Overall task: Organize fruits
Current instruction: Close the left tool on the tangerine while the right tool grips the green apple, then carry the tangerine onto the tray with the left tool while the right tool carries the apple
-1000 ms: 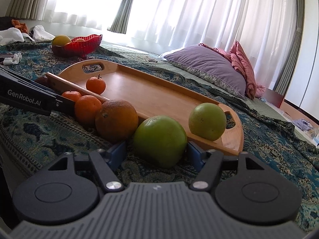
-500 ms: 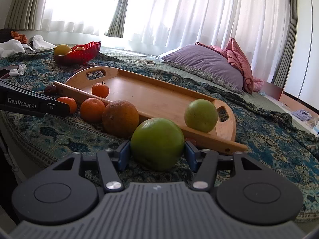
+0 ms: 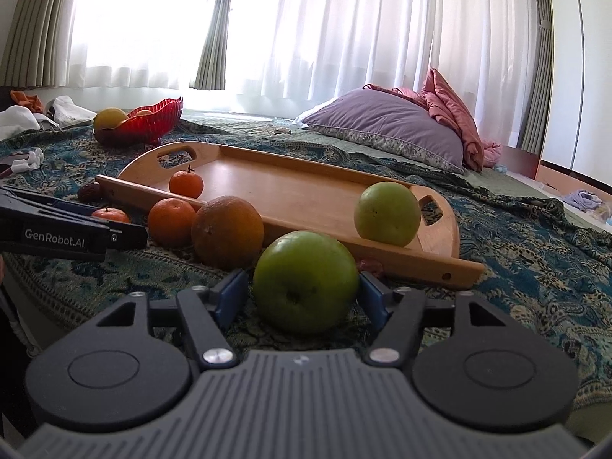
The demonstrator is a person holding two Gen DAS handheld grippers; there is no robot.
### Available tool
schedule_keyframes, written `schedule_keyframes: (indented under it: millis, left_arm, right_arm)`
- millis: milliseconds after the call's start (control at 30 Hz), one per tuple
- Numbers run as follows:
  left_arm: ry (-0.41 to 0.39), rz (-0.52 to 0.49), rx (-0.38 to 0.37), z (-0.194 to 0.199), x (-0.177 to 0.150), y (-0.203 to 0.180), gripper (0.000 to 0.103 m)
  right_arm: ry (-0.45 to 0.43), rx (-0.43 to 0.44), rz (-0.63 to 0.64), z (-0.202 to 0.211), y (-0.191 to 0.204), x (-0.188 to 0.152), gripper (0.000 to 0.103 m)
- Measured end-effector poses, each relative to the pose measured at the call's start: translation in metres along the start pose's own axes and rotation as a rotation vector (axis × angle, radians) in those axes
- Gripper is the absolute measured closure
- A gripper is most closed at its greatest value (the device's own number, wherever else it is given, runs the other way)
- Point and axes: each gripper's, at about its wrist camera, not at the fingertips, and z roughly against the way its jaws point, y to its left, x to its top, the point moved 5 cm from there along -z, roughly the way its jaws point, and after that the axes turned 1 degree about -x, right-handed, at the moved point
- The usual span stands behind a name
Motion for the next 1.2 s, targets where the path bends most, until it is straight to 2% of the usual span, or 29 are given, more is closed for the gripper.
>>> schedule_keyframes:
  millis: [200, 300, 400, 433, 700, 833, 1000, 1200]
  left_arm:
    - [-0.005, -0.002, -0.009, 0.003, -0.002, 0.000, 0.061]
    - [-0.011, -0.001, -0.021, 0.004, -0.001, 0.000, 0.069]
    - [-0.013, -0.006, -0.003, 0.006, 0.001, -0.002, 0.070]
    - [-0.016, -0.005, 0.004, 0.007, 0.003, -0.003, 0.070]
    - [-0.039, 0.022, 0.035, 0.009, 0.034, 0.000, 0.070]
    - [-0.037, 0.031, 0.035, 0.001, 0.058, 0.001, 0.070]
    - [-0.022, -0.008, 0.043, -0.020, 0.086, -0.004, 0.070]
    - [0.042, 0.029, 0.032, -0.056, 0.112, -0.002, 0.070]
  right_arm:
    - [-0.009, -0.003, -0.014, -0.009, -0.001, 0.003, 0.026]
    - [-0.001, -0.005, -0.022, -0.013, -0.002, 0.002, 0.026]
    - [0.008, -0.012, -0.024, -0.015, -0.002, 0.001, 0.035]
    - [0.009, -0.018, -0.022, -0.016, -0.002, 0.002, 0.042]
    - [0.005, -0.024, -0.055, -0.006, -0.009, 0.010, 0.042]
    - [-0.014, -0.033, -0.118, -0.001, -0.020, 0.027, 0.042]
    - [-0.025, -0.073, -0.181, -0.007, -0.044, 0.060, 0.042]
    - [0.034, -0.083, -0.160, -0.036, -0.071, 0.097, 0.042]
